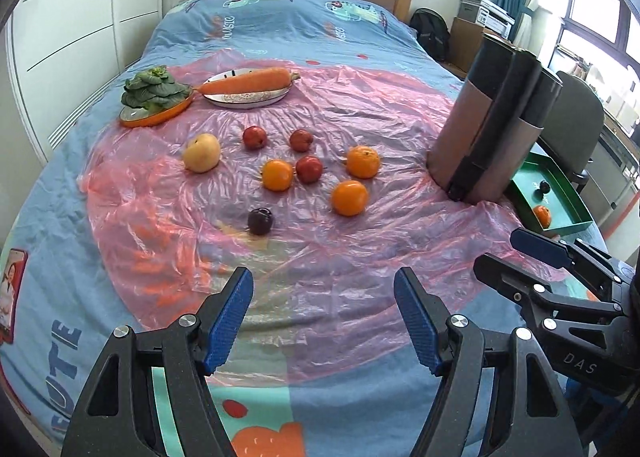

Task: Organize fruits
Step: 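Withdraw both open grippers from the tray back toward the fruits, then grasp an orange with the right gripper while the left grasps a dark plum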

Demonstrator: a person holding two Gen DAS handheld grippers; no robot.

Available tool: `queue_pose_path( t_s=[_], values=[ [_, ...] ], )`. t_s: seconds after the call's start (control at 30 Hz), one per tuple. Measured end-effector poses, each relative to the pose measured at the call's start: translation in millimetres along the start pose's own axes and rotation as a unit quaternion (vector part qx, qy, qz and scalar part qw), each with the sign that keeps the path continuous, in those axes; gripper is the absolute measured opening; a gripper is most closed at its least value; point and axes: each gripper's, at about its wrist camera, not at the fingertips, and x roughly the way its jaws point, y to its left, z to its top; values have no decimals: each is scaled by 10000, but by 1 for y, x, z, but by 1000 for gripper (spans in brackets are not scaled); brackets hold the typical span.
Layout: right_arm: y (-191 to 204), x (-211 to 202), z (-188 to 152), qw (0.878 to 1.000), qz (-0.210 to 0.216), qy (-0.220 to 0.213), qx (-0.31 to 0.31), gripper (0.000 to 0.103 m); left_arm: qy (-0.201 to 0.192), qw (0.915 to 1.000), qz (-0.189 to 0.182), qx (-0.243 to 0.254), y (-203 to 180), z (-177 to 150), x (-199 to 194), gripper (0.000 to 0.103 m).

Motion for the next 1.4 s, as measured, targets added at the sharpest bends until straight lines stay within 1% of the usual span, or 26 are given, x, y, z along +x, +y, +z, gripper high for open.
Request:
queue_pose_path(
  t_s=[0.17,0.33,0.47,0.63,0.77,1.0,1.2,1.4],
  values=[
    [8,23,3,9999,62,124,-41,90,8,9994,109,-317,30,-4,15,67],
    [13,44,6,9996,149,221,-50,90,87,9984,271,-488,52,-8,28,67],
    [17,60,13,9994,211,248,-90,90,135,9975,292,-633,65,-8,37,67],
    [15,78,26,9994,250,221,-27,90,164,9963,197,-825,76,-2,46,67],
    [14,95,36,9993,306,234,27,90,181,9968,117,-773,75,7,54,67],
    [14,125,48,9991,275,308,-43,90,271,9977,68,-615,65,23,81,67],
    [12,146,55,9990,252,377,-56,90,408,9971,87,-632,67,27,102,67],
    [18,165,59,9982,233,483,-258,90,534,9966,137,-612,69,27,119,66]
  ],
)
